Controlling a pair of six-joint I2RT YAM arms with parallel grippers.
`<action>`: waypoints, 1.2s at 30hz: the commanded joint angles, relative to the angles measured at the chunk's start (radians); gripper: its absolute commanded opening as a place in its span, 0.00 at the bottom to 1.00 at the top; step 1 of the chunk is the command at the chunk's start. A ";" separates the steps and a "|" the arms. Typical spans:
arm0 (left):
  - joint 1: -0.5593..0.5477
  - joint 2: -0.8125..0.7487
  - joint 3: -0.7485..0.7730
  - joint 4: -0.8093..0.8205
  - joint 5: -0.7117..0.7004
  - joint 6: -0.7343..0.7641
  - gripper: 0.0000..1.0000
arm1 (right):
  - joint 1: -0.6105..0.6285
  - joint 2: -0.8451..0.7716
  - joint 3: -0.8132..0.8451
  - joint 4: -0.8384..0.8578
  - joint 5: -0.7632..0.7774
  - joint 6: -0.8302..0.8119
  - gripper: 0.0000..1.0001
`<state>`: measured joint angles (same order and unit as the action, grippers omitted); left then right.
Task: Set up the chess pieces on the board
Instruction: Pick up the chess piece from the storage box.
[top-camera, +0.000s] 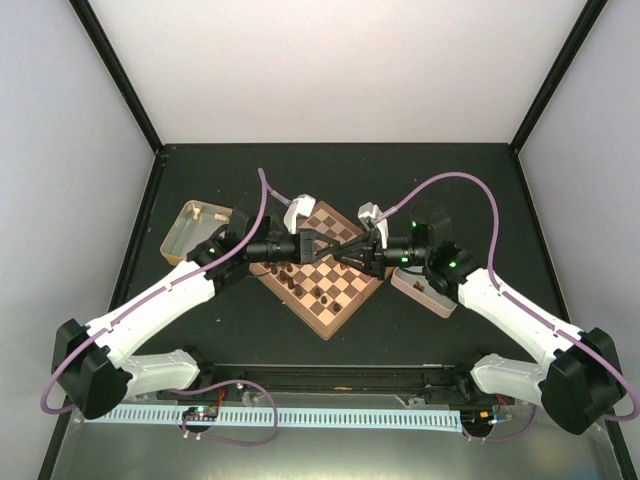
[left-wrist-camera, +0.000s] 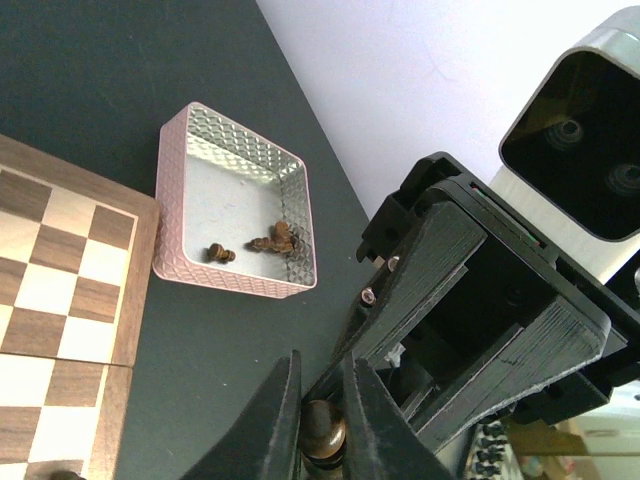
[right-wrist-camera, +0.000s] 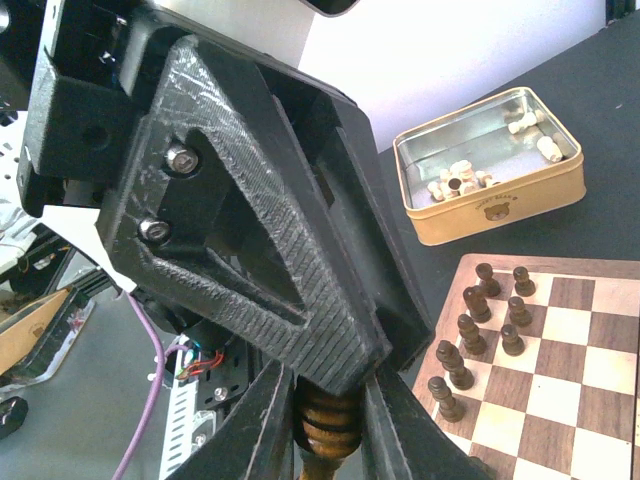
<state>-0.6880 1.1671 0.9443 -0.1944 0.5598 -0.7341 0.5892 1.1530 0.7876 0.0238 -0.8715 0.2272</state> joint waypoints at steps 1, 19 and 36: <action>0.004 0.011 0.053 -0.009 0.076 0.002 0.02 | 0.008 0.007 0.031 0.045 0.011 0.014 0.21; 0.042 -0.036 0.006 0.148 0.019 -0.161 0.02 | 0.008 -0.123 -0.206 0.517 0.241 0.680 0.75; 0.052 -0.084 -0.048 0.296 -0.092 -0.364 0.01 | 0.077 -0.055 -0.318 0.919 0.369 1.066 0.43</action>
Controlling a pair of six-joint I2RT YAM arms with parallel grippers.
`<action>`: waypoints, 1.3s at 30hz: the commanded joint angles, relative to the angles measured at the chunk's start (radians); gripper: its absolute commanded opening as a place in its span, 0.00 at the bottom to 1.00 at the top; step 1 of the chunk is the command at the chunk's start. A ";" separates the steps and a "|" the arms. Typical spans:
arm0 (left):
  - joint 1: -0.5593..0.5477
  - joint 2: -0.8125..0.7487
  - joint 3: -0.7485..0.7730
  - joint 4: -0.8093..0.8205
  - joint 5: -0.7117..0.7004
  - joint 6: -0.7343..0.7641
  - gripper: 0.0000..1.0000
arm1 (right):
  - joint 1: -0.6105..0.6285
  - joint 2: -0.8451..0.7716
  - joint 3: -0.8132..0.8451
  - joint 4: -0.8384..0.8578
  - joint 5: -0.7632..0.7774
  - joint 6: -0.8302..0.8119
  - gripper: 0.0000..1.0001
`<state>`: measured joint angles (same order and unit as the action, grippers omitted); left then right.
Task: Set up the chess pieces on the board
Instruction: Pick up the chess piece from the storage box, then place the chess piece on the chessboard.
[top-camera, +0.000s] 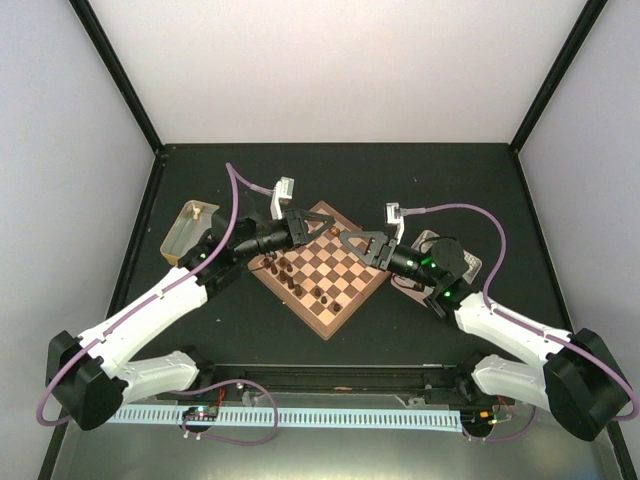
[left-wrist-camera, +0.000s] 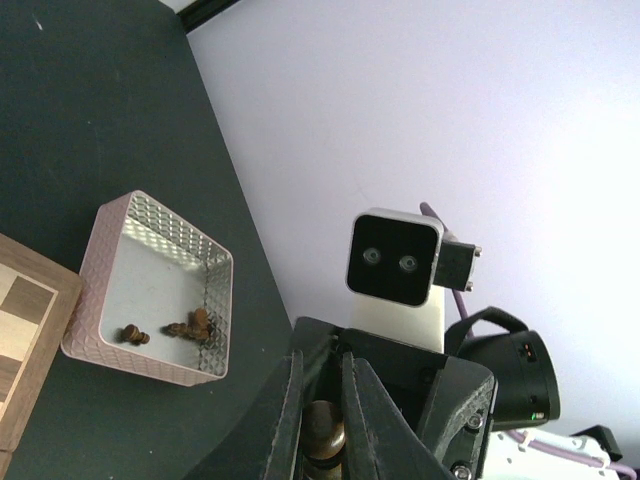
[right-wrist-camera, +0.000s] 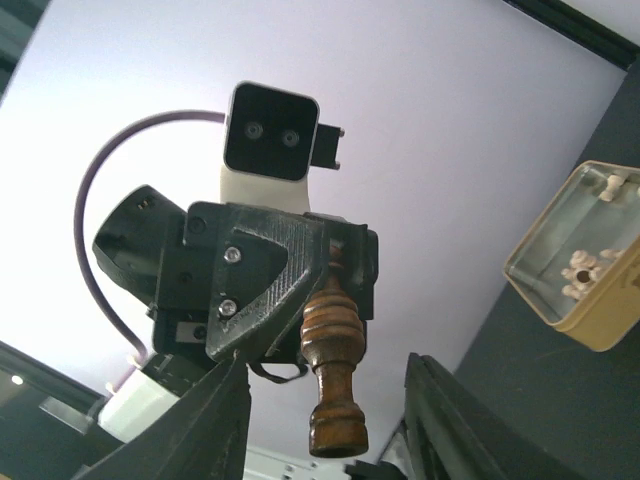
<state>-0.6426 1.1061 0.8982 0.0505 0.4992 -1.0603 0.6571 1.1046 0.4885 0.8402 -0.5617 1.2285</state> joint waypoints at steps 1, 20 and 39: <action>0.006 -0.024 -0.004 0.052 -0.033 -0.041 0.02 | 0.009 -0.009 -0.019 0.100 0.061 0.065 0.42; 0.007 -0.026 -0.017 0.054 -0.062 -0.017 0.02 | 0.030 -0.010 0.029 -0.050 0.059 0.057 0.11; 0.007 -0.315 -0.016 -0.340 -0.415 0.586 0.02 | 0.105 -0.088 0.343 -1.401 0.352 -0.421 0.01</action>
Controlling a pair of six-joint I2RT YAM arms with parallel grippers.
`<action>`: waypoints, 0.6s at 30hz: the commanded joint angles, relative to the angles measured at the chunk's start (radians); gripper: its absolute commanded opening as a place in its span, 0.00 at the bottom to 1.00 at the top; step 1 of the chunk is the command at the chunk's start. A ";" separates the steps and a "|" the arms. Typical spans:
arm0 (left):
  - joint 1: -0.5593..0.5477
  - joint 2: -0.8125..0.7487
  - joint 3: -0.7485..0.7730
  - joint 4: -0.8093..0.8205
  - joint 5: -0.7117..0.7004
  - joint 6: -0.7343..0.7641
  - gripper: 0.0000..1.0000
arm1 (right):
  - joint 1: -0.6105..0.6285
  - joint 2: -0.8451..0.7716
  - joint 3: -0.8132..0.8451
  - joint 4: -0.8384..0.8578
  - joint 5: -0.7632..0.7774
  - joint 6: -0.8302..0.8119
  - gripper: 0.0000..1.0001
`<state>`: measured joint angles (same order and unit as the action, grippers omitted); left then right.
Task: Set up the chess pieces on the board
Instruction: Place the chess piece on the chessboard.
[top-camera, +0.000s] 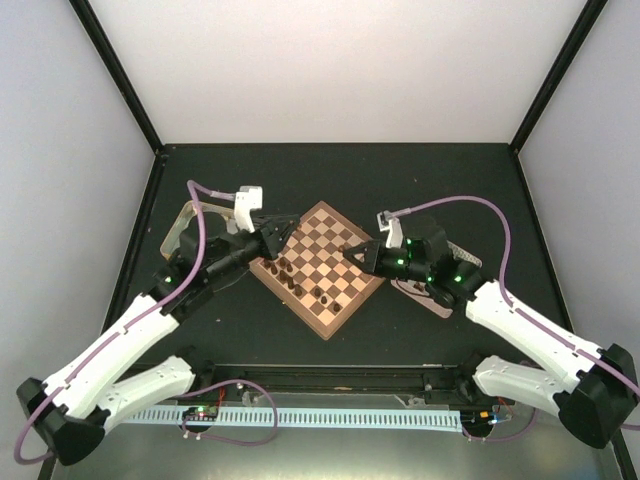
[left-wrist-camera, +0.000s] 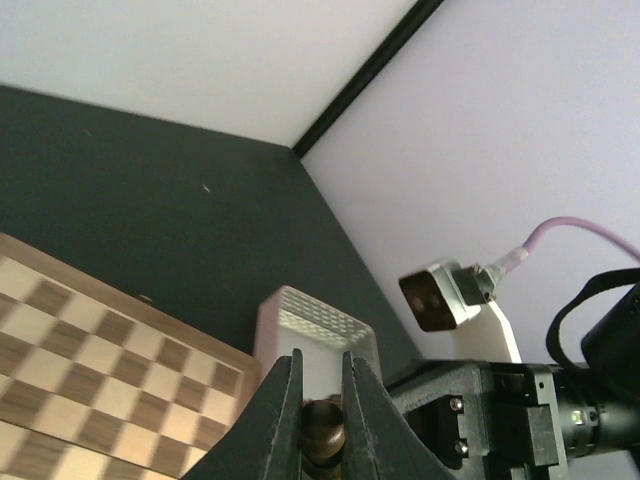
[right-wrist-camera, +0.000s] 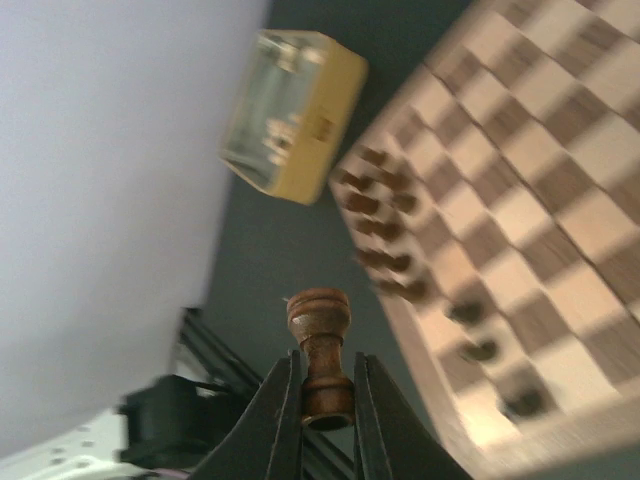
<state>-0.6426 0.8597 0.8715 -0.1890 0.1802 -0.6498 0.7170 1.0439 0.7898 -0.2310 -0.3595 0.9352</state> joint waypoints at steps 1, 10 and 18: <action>0.007 -0.086 0.016 -0.114 -0.105 0.191 0.02 | 0.060 -0.026 0.054 -0.351 0.181 -0.137 0.01; 0.006 -0.235 0.029 -0.197 -0.181 0.343 0.01 | 0.226 0.191 0.258 -0.560 0.382 -0.197 0.01; 0.007 -0.296 -0.005 -0.214 -0.252 0.433 0.02 | 0.394 0.518 0.446 -0.683 0.432 -0.206 0.03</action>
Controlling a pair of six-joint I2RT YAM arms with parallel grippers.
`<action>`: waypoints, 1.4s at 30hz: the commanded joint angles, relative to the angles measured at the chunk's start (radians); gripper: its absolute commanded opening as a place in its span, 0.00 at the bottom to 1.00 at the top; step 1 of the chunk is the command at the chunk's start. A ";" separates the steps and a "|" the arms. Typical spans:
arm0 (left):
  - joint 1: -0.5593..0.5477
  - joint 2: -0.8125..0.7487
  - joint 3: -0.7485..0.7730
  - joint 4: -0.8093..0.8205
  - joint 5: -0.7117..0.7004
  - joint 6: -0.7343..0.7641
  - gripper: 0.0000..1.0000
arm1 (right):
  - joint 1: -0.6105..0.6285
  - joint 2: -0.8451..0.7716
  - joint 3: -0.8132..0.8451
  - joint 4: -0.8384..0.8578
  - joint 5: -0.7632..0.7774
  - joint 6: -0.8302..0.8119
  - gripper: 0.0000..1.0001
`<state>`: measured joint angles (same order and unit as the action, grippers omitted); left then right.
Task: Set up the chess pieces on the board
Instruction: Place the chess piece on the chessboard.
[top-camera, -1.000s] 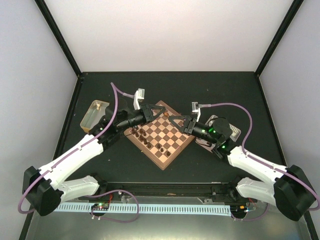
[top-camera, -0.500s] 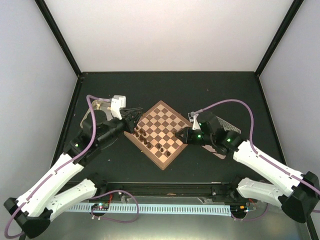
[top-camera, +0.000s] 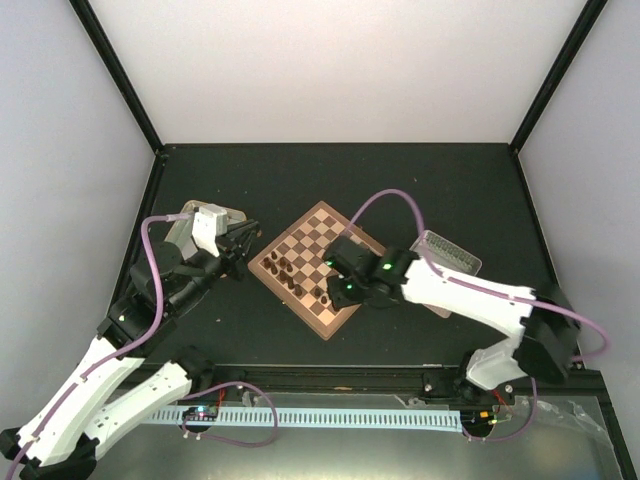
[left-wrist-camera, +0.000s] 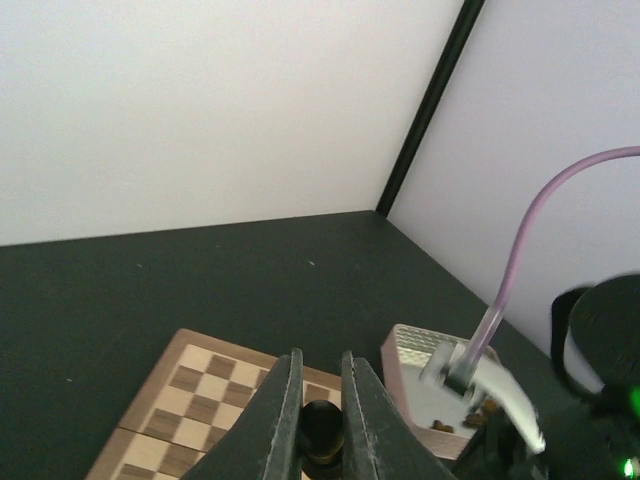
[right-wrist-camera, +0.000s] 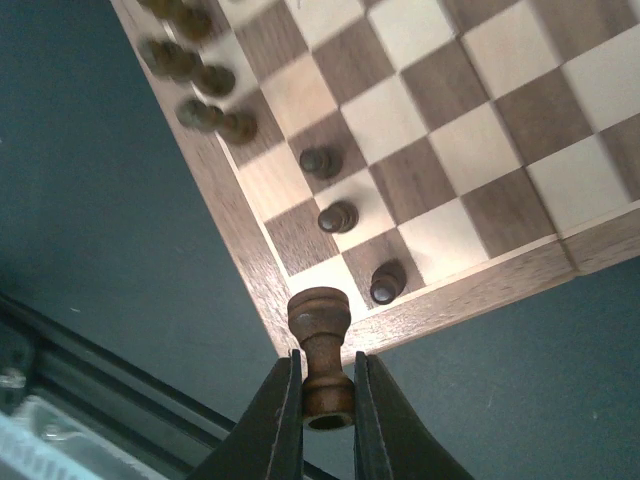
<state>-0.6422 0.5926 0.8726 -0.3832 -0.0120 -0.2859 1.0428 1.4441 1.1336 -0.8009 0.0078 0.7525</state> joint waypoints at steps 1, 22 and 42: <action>0.006 -0.038 -0.016 -0.011 -0.071 0.072 0.02 | 0.080 0.159 0.131 -0.130 0.066 -0.025 0.04; 0.025 -0.089 -0.034 -0.022 -0.150 0.078 0.02 | 0.114 0.435 0.294 -0.275 0.042 -0.064 0.07; 0.039 -0.080 -0.039 -0.027 -0.128 0.070 0.02 | 0.112 0.441 0.321 -0.286 0.087 -0.035 0.27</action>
<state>-0.6098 0.5148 0.8333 -0.3969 -0.1379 -0.2195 1.1507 1.9041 1.4303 -1.0813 0.0608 0.6968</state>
